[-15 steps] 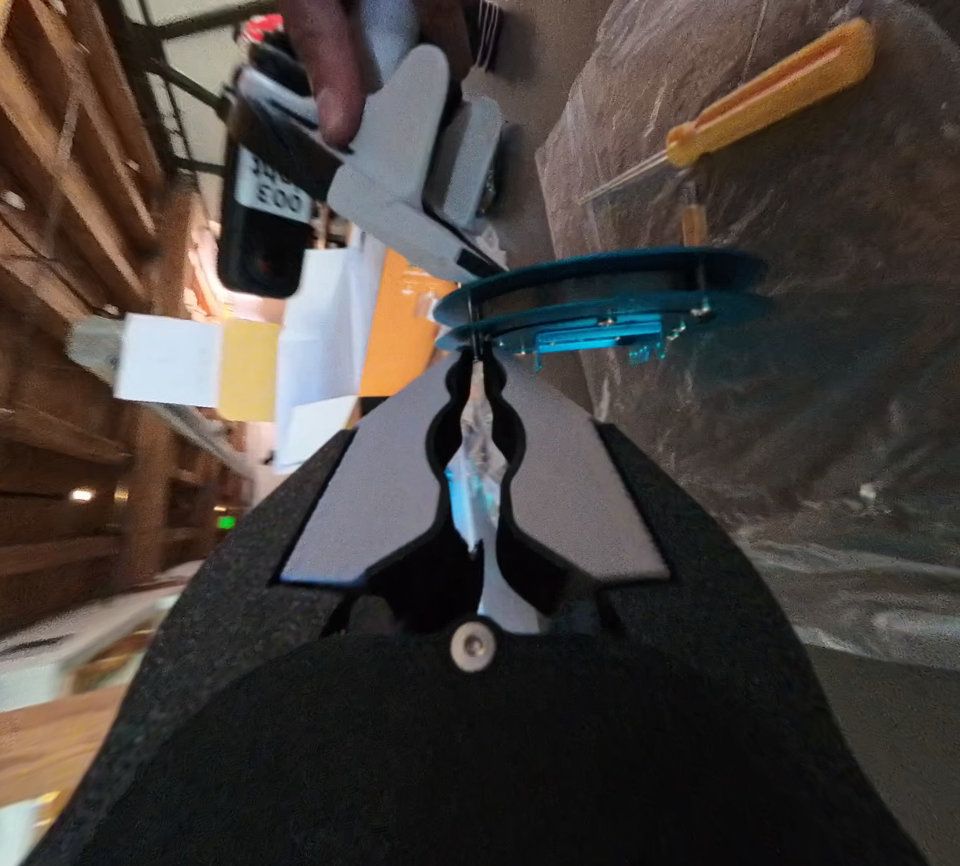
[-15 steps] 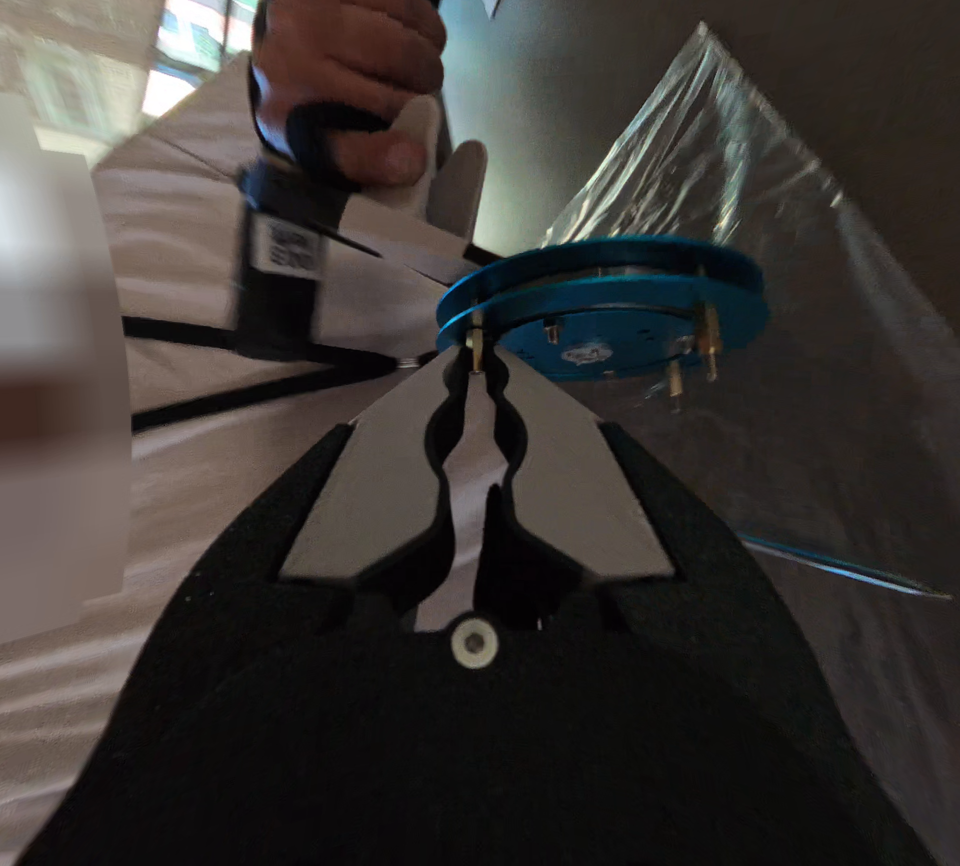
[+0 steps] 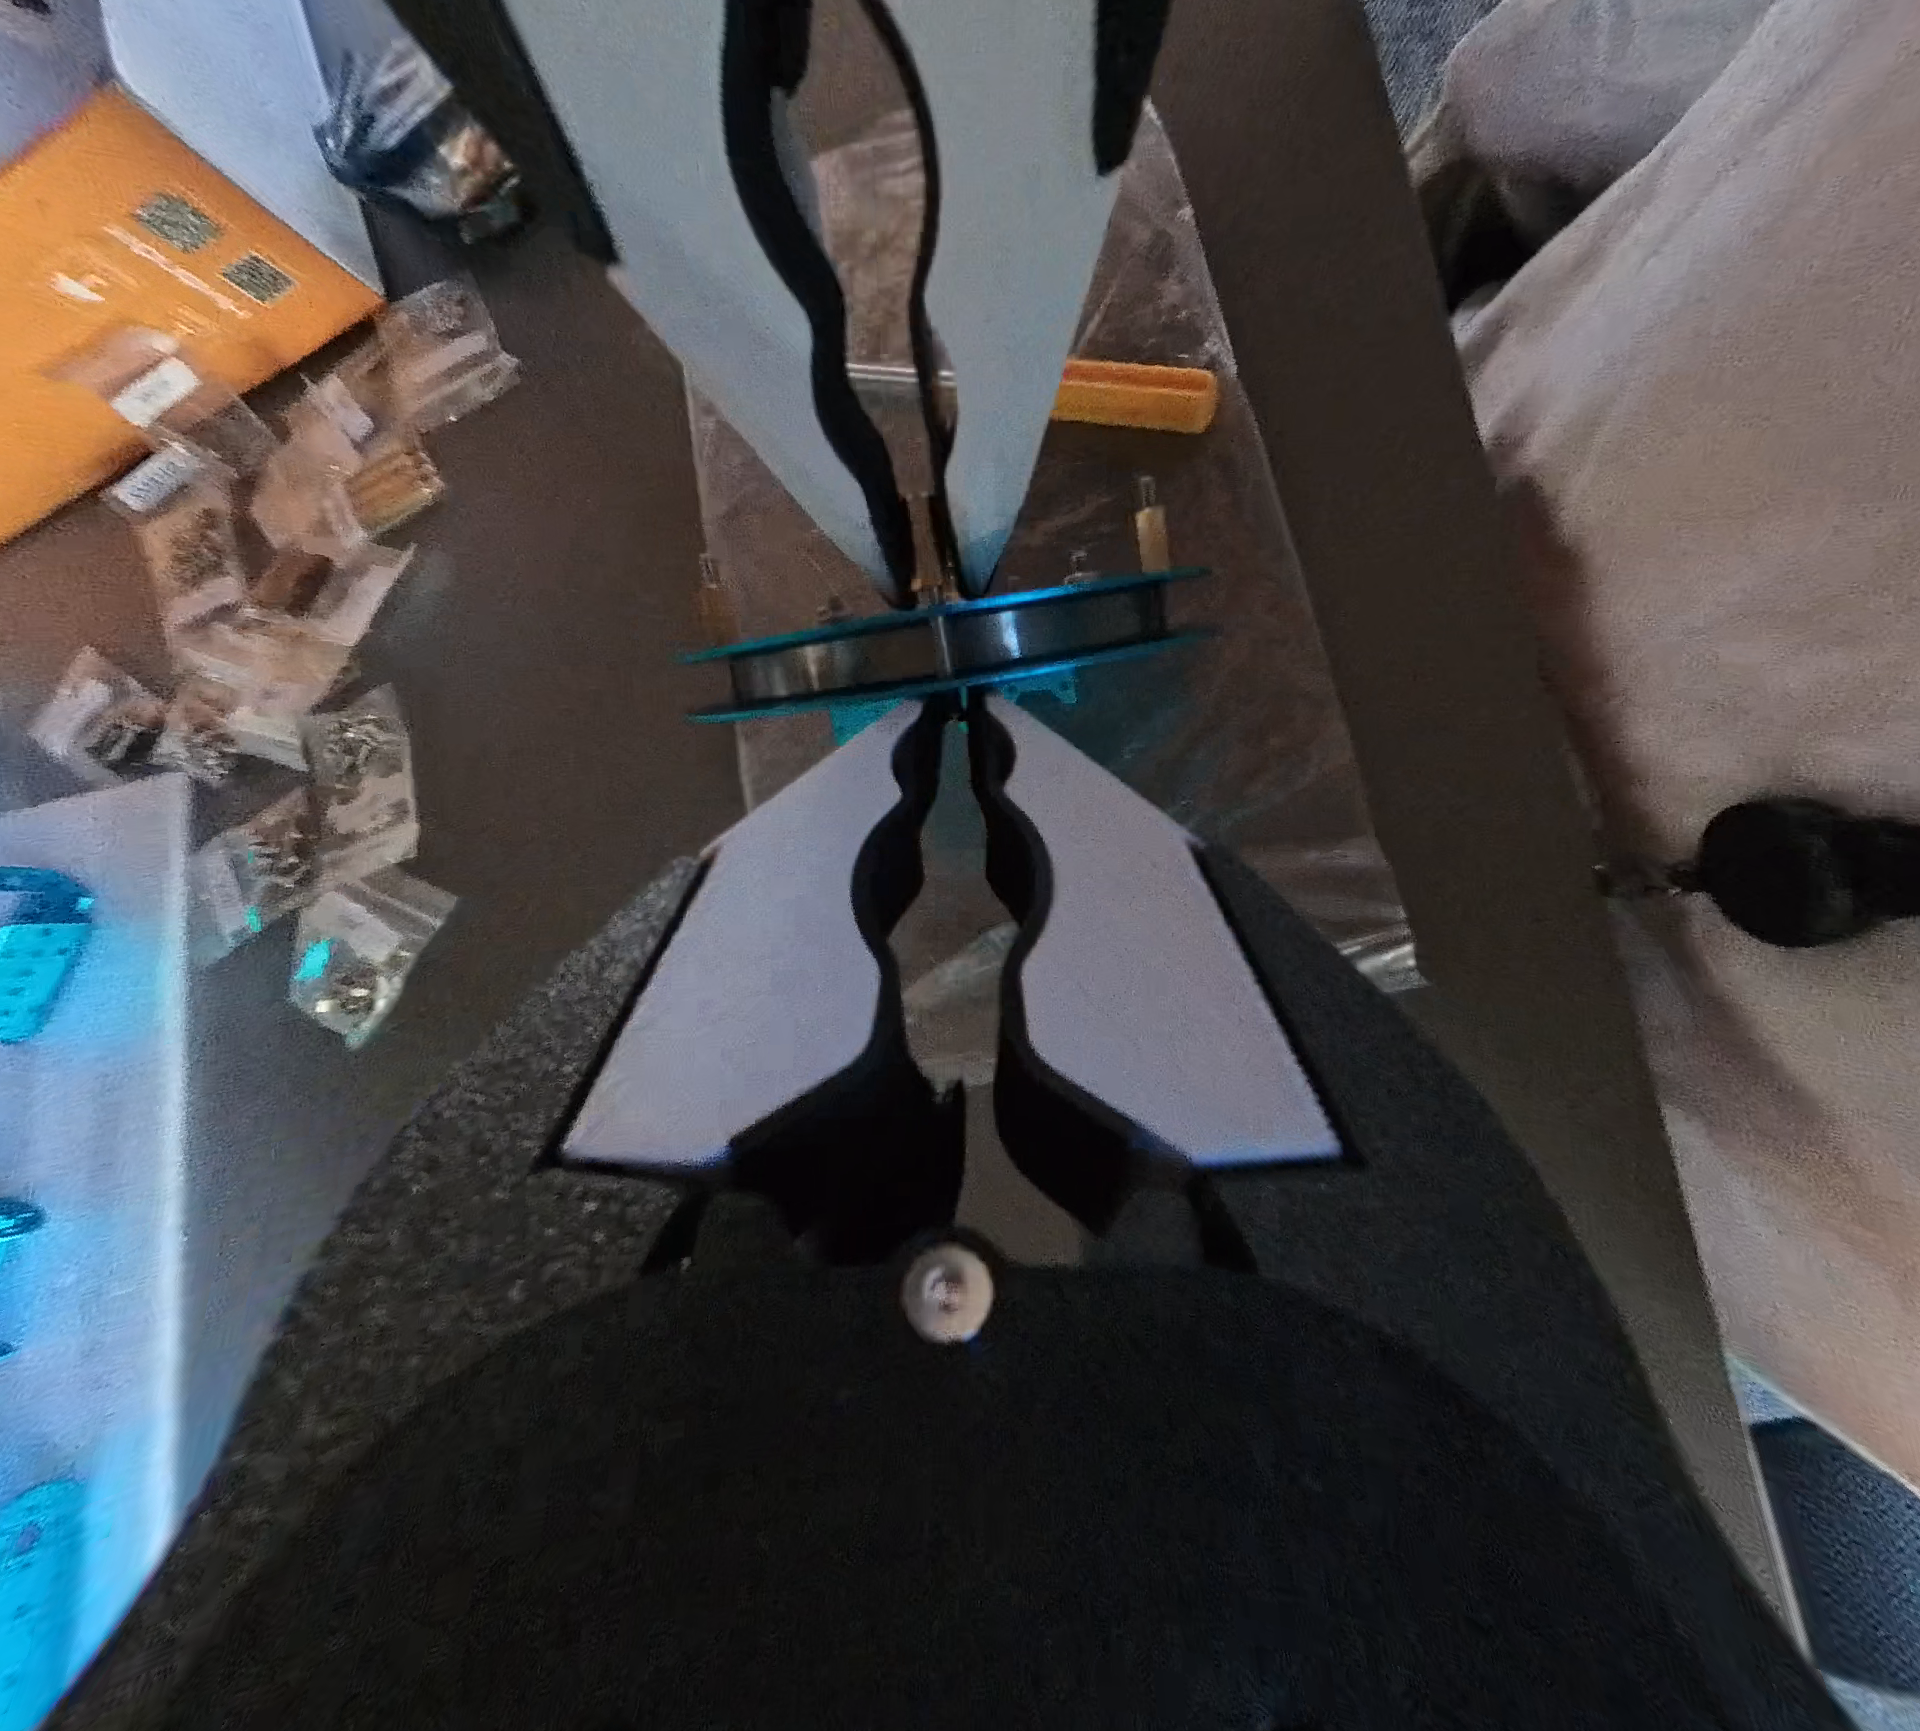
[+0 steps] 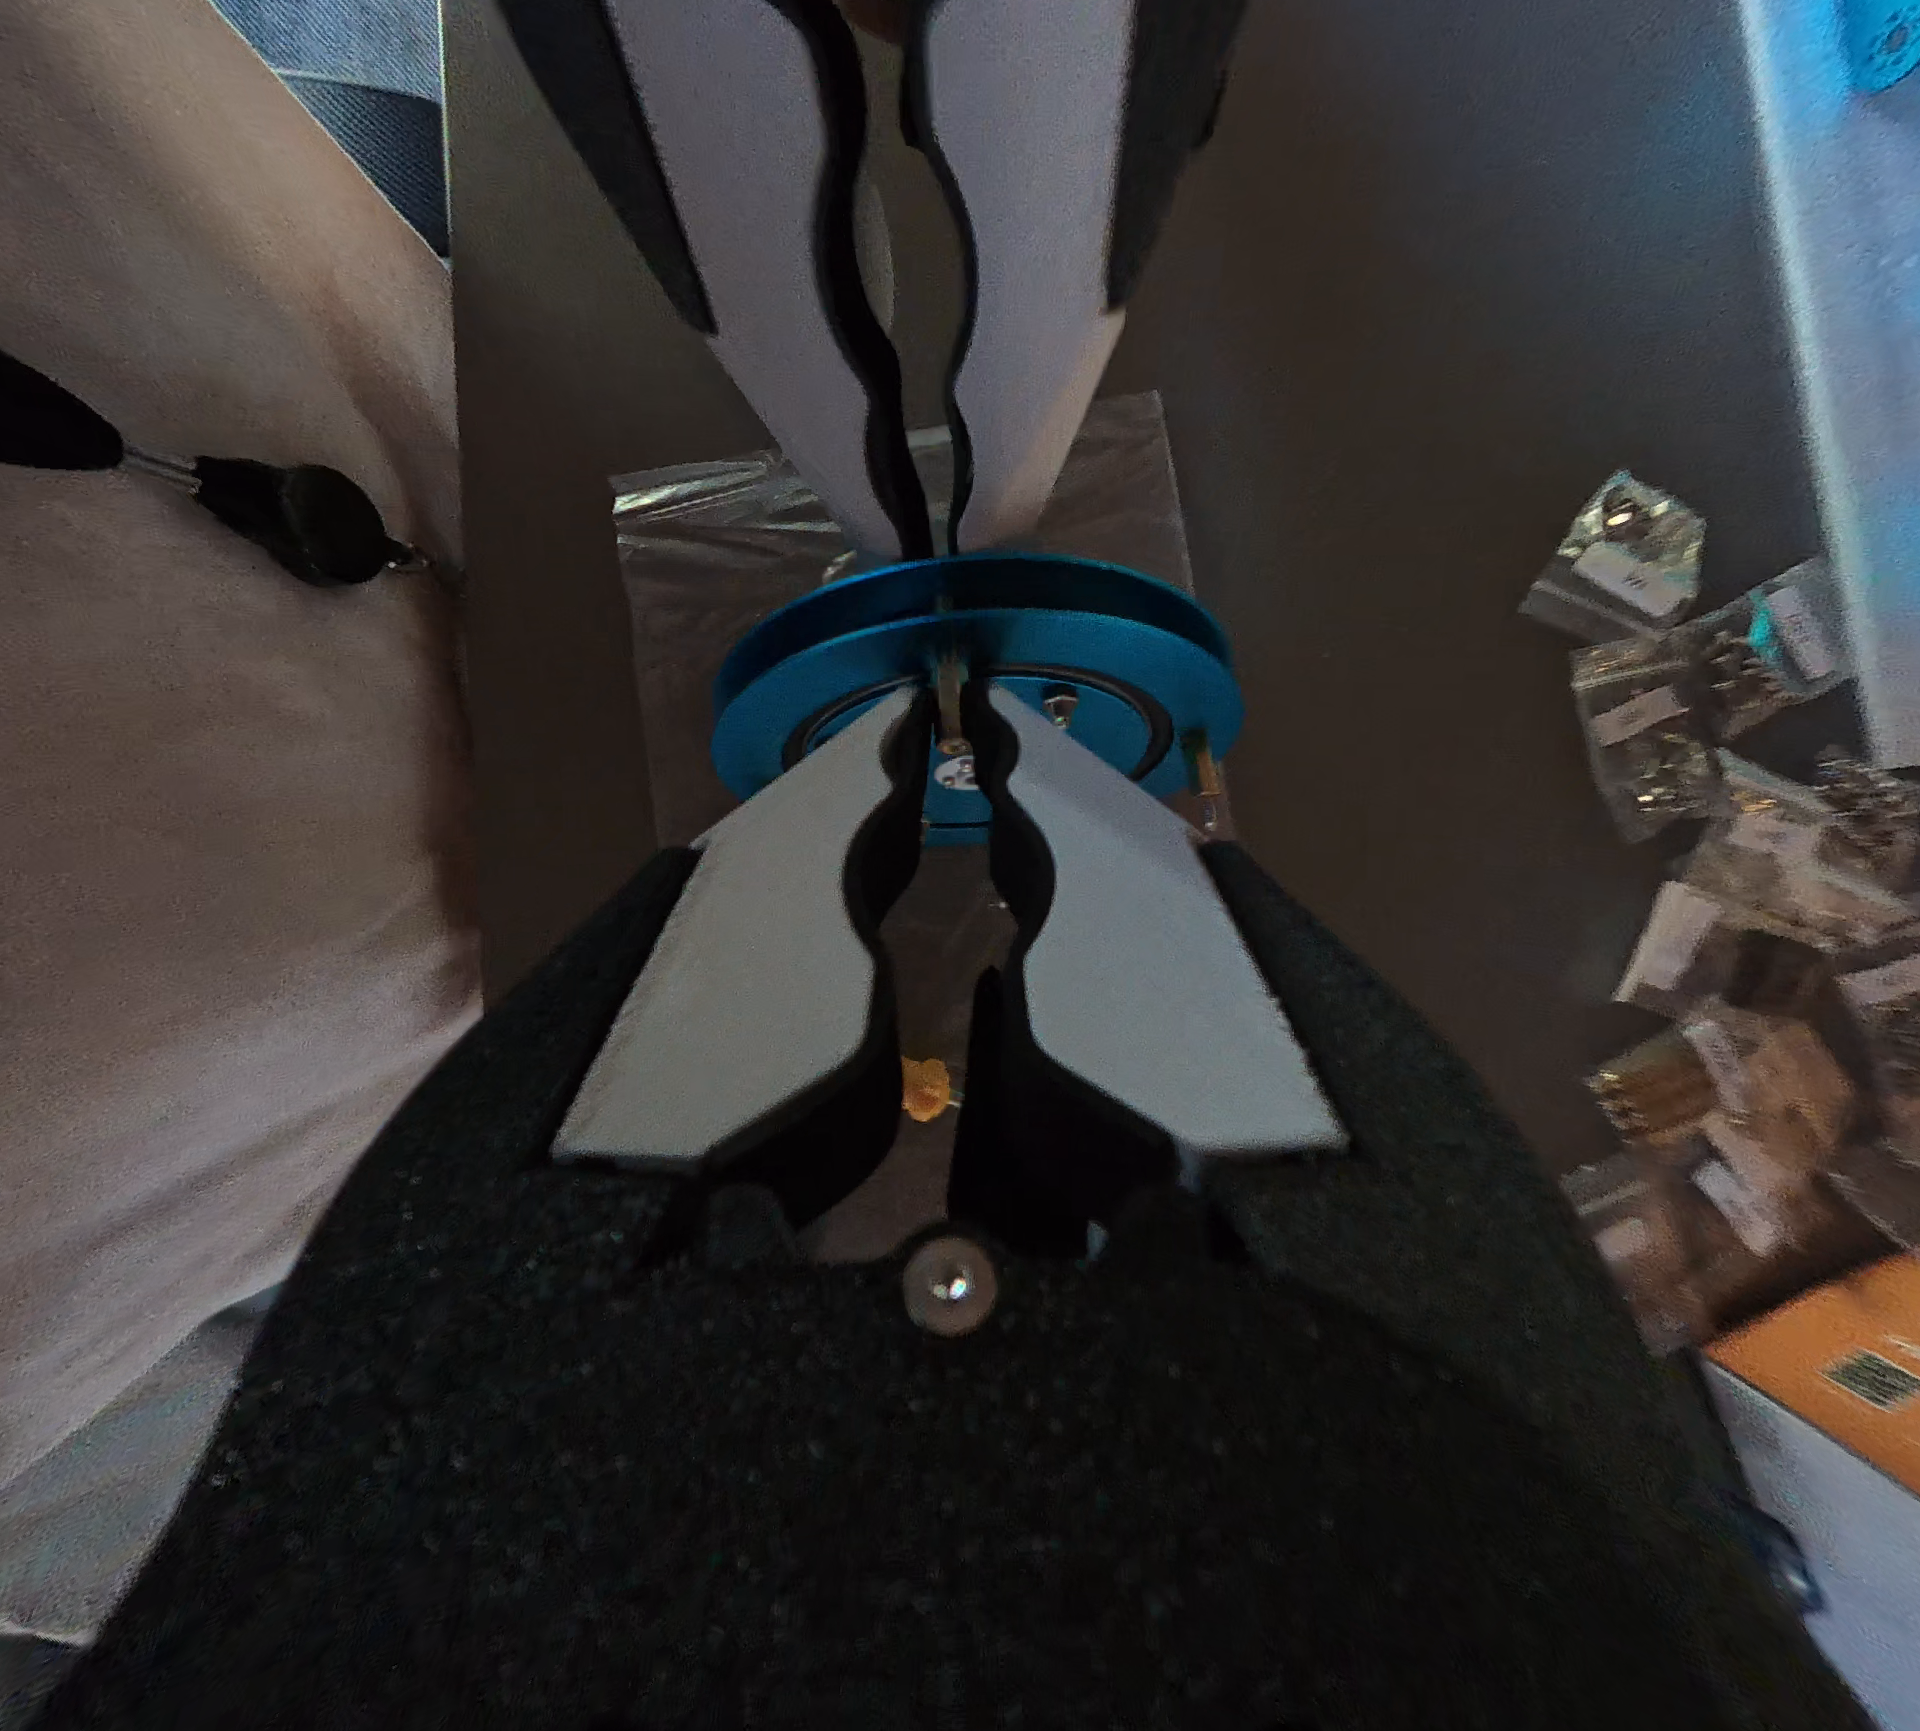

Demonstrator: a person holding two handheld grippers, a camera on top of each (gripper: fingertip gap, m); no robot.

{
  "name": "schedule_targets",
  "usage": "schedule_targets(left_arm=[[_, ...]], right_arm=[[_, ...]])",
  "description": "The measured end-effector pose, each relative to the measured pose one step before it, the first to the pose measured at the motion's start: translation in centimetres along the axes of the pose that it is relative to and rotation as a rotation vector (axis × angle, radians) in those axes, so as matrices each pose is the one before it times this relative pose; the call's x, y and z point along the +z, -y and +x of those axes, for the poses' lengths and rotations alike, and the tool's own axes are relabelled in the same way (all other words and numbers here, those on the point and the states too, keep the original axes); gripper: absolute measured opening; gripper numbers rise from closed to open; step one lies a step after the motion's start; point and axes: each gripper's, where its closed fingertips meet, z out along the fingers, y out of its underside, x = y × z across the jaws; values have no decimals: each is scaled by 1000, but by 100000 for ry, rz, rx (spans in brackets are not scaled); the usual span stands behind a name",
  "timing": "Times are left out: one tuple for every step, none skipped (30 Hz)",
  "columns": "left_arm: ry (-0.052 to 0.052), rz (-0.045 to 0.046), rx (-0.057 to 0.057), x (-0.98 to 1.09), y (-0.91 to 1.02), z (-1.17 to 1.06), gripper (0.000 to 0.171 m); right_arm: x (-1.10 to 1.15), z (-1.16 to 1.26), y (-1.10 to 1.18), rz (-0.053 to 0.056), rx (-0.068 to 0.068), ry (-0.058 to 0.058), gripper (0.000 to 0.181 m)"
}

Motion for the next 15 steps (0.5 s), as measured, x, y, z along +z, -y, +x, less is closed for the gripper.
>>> schedule_targets(left_arm=[[-2338,1423,-3976,-53,-128,5,4],[-665,2219,-3312,-59,-265,-225,4],[536,2315,-3746,-94,-432,-407,4],[740,1899,-4665,-128,-588,-469,4],[273,2168,-4524,-131,-598,-312,4],[-490,2996,-4373,-122,-485,-93,4],[-933,3566,-4123,-77,-403,93,4],[-1099,3836,-3109,-51,-339,192,4],[-1242,3504,-1814,-27,-339,268,4],[-1281,1845,-1681,-37,-428,322,4],[-1194,-270,-889,-71,-481,334,4],[-65,258,1223,-96,-350,166,4],[-57,1000,410,-56,-220,78,4],[-1454,1757,-2336,22,-95,131,4],[-2667,2208,-4094,49,45,217,4]], right_arm=[[-260,104,366,489,-1092,-1730,5],[-229,231,270,1649,420,-1356,6],[-129,524,12,2058,2272,-2231,10],[-38,433,-184,2833,5464,-996,17],[39,28,-48,4768,8810,2345,23],[76,-213,368,7903,11990,4718,27],[117,-418,782,11337,13544,7074,36],[158,-681,919,12791,13912,9990,38],[286,-759,596,10742,12242,10452,48],[360,-221,313,8737,8966,5803,49],[376,352,62,6588,4950,219,50],[453,460,-186,3920,1793,-2334,53],[559,-70,-281,2325,-491,-299,52],[573,44,-408,566,-782,-1461,52],[484,481,-507,-1130,-396,-4440,51]])
